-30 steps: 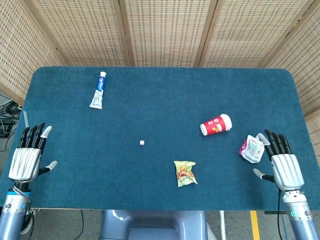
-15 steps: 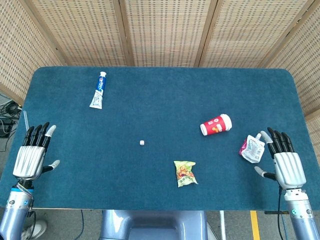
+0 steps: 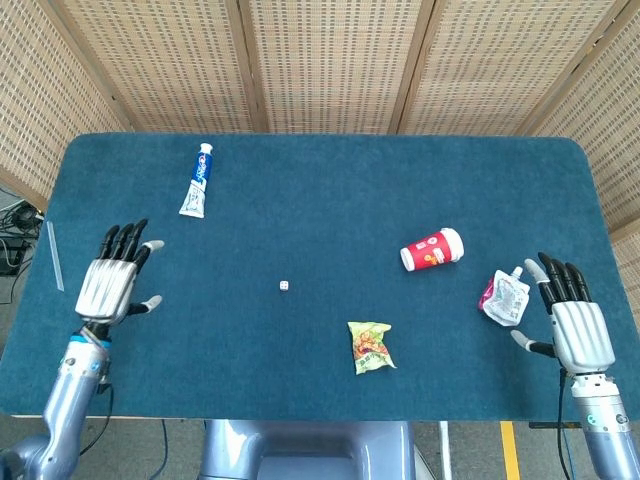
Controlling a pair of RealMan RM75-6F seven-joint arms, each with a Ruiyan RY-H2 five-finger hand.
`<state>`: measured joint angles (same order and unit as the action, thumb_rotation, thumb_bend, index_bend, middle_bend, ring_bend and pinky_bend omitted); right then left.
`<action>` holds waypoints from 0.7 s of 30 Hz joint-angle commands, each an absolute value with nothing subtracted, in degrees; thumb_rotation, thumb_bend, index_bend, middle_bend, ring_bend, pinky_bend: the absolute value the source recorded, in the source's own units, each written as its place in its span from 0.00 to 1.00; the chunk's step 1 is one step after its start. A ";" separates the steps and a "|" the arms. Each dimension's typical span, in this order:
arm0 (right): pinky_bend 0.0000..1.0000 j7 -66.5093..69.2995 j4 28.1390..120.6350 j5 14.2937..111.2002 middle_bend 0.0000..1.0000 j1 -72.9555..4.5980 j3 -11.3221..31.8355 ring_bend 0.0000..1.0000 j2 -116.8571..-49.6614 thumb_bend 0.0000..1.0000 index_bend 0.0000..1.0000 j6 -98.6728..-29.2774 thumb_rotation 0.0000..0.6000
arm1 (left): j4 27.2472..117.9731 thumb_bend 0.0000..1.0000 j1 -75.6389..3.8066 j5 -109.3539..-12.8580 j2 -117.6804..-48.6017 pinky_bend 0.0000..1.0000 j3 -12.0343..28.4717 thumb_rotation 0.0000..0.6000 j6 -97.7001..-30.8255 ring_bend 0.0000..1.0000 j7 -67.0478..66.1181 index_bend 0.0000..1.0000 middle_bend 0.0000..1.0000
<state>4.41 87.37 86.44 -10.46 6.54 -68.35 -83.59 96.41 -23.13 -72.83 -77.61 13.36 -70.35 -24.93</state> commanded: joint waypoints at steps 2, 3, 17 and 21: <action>0.00 5.66 87.01 86.01 0.00 -10.35 6.60 0.00 -68.12 0.06 0.05 -83.40 1.00 | 96.66 0.03 -29.89 -64.37 -81.52 0.00 17.27 1.00 -63.75 0.00 -32.07 0.30 0.00; 0.00 6.13 86.93 85.91 0.00 -10.30 6.66 0.00 -68.03 0.06 0.05 -83.43 1.00 | 96.32 0.05 -31.07 -62.80 -82.33 0.00 17.75 1.00 -63.04 0.00 -33.71 0.31 0.00; 0.00 13.40 86.13 84.89 0.00 -9.68 7.46 0.00 -66.49 0.06 0.05 -83.76 1.00 | 89.56 0.12 -45.76 -41.22 -97.10 0.00 21.69 1.00 -62.53 0.00 -52.64 0.42 0.00; 0.00 14.61 86.18 85.28 0.00 -9.51 7.52 0.00 -66.09 0.06 0.05 -84.27 1.00 | 87.00 0.12 -49.01 -37.65 -100.35 0.00 21.64 1.00 -63.86 0.00 -56.14 0.44 0.00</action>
